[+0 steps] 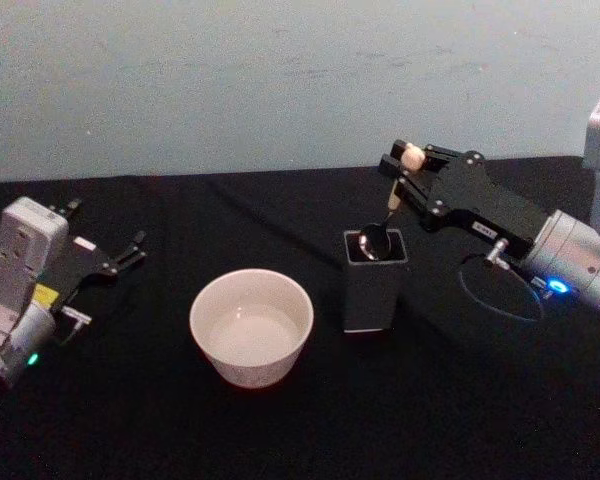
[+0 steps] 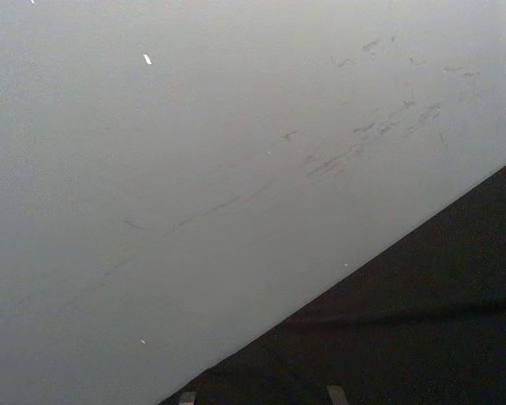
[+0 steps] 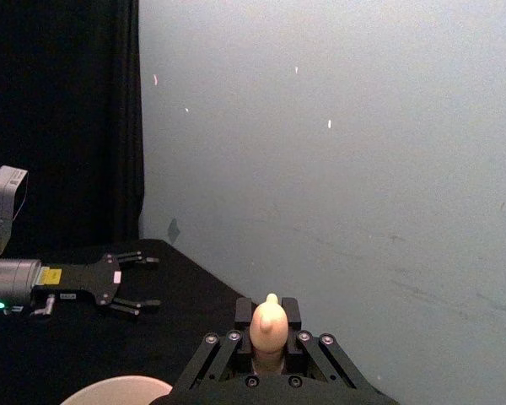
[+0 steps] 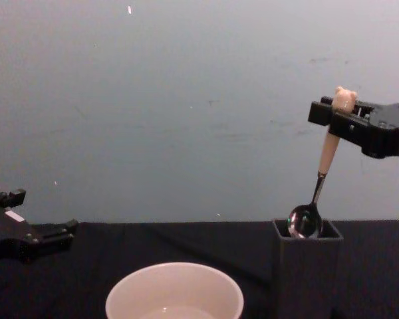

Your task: Pick up the stirring spoon with one hand, stir inside the cup, then place it back in its original position.

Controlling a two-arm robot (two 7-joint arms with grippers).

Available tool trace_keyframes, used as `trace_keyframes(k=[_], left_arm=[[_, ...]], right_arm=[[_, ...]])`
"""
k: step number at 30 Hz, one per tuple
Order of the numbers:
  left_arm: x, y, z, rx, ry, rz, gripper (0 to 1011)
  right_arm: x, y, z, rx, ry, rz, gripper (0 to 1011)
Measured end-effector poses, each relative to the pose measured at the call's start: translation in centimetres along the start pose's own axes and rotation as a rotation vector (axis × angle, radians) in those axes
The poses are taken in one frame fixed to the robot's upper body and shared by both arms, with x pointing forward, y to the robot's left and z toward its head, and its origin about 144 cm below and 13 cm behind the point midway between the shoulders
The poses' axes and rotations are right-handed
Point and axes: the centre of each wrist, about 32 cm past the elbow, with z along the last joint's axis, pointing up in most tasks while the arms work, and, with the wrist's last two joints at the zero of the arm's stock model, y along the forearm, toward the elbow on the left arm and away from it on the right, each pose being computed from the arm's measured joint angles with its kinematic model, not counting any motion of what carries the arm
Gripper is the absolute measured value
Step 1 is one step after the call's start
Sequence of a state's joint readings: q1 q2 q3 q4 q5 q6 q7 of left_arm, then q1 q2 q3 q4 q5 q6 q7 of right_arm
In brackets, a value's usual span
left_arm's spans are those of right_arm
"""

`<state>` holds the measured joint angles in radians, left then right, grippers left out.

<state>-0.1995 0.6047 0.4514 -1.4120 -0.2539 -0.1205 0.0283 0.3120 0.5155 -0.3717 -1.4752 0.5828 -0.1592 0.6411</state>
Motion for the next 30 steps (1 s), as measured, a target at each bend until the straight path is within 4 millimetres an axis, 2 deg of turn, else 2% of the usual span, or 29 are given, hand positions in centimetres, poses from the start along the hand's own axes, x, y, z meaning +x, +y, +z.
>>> trace_keyframes(k=[30], left_arm=[[0.0,0.0,0.0,0.000,0.000,0.000,1001]], right_arm=[[-0.8,1.1,-3.8,-0.139,0.111,-0.031,210]])
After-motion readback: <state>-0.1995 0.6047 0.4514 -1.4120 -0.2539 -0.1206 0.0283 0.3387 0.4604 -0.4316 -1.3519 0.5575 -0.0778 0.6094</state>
